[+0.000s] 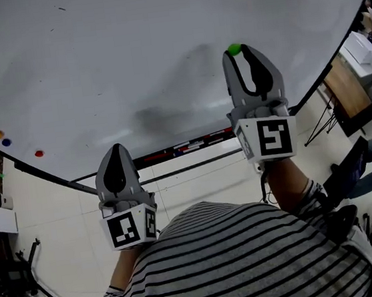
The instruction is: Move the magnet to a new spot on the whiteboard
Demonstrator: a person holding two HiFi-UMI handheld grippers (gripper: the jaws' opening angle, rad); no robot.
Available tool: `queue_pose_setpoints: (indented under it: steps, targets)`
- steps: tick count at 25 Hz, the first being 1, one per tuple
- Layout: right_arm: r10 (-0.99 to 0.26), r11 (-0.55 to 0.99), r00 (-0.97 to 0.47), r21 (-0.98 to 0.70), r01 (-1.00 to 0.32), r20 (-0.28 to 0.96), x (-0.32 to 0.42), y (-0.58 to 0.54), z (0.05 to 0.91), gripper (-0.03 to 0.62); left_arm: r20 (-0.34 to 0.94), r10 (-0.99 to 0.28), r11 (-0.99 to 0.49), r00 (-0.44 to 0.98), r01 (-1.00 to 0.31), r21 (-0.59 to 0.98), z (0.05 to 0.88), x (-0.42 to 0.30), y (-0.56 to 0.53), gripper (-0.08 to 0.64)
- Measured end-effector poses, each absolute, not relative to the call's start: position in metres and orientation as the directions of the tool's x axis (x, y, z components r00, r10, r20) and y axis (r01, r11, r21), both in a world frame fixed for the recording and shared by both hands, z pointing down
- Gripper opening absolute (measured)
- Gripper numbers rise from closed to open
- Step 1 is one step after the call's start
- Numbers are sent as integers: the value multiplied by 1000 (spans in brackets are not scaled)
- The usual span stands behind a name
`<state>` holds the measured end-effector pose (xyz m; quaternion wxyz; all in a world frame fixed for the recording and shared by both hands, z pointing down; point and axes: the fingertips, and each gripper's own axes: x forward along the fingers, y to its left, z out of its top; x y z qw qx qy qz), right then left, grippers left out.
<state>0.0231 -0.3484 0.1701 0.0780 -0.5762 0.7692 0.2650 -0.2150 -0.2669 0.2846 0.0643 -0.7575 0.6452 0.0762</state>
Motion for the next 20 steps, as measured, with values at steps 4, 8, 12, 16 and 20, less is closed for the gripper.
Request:
queue_pose_setpoints:
  steps: [4,8,12,16,20]
  targets:
    - [-847,247,-343,271,-930,-406,51,-300,179,124,-227,-956,-184,183,-983,-17,273,-184,-247,17]
    - [-856,303,-367,222,-927,-365,85,-253,197,124,-247,-947,-207,205,-978,-19,265,-139,-221,17]
    - [-864,344,-385,178,-922,-323,115,-209,215,124,-239,-945,-226,225,-974,-21,265,-93,-188,17]
    - [-869,386,-411,142,-912,-276,140,-166,241,124,-219,-944,-249,246,-968,-14,270,-50,-149,17]
    - [-866,425,-444,128,-896,-233,154,-128,263,124,-208,-945,-252,250,-968,-20,275,-21,-108,17]
